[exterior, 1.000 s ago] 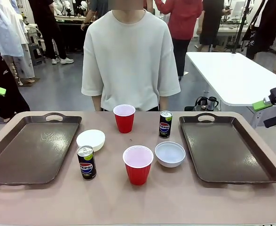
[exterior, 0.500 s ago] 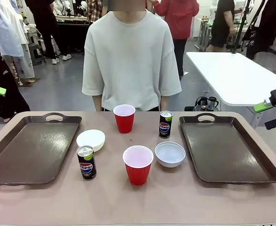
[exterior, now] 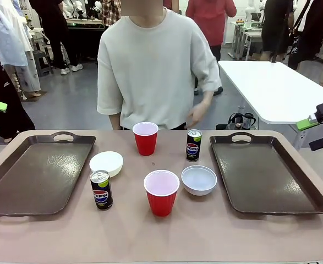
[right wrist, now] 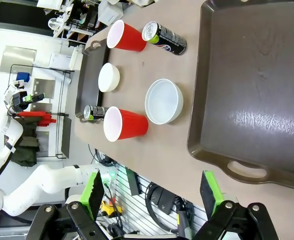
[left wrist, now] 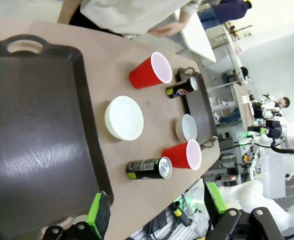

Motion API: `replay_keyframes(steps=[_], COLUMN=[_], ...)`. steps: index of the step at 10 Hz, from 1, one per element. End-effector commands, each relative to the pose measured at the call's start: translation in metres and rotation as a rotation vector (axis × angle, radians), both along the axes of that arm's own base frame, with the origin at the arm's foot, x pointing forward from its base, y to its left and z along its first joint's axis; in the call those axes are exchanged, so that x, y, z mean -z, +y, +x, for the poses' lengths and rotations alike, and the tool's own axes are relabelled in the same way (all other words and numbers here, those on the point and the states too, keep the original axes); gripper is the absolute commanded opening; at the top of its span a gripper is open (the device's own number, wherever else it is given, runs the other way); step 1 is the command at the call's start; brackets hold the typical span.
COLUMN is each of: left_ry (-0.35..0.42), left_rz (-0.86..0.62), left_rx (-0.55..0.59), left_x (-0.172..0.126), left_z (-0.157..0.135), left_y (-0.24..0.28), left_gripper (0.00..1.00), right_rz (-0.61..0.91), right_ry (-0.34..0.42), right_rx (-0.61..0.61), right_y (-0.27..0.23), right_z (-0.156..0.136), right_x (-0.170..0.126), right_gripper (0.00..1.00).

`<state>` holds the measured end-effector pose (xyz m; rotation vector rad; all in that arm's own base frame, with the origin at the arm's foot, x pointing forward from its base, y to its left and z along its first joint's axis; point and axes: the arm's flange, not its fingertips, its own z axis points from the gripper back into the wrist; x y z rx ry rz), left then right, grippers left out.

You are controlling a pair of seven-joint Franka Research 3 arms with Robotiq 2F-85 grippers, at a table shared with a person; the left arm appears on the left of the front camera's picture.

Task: Prepare tableware on both trays.
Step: Pick up a Picnic Bowl from the table and place it on a Handle tray.

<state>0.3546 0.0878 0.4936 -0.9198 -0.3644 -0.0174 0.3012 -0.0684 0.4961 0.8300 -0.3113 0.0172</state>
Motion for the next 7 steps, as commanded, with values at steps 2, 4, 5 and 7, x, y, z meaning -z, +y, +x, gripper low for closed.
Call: replay_keyframes(steps=[2,4,5,7], left_ry=[-0.009,0.028,0.009,-0.012], left_rz=[-0.019,0.05,0.132,0.326], left_rx=[0.003,0.048,0.063,0.114], left_x=[0.0,-0.008,-0.015,-0.029], left_z=[0.001,0.005,0.012,0.031], left_y=[0.0,-0.016,-0.036,-0.088], left_gripper=[1.0,1.0,1.0,1.0], right_rz=[0.019,0.019,0.019,0.019], right_ry=[-0.004,-0.004,-0.004,-0.004], right_rx=[-0.007,-0.007,-0.007,-0.007], right_y=[0.0,0.0,0.0,0.0], right_z=[0.002,0.002,0.002,0.002], right_x=[0.001,0.001,0.001,0.001], right_gripper=[1.0,1.0,1.0,1.0])
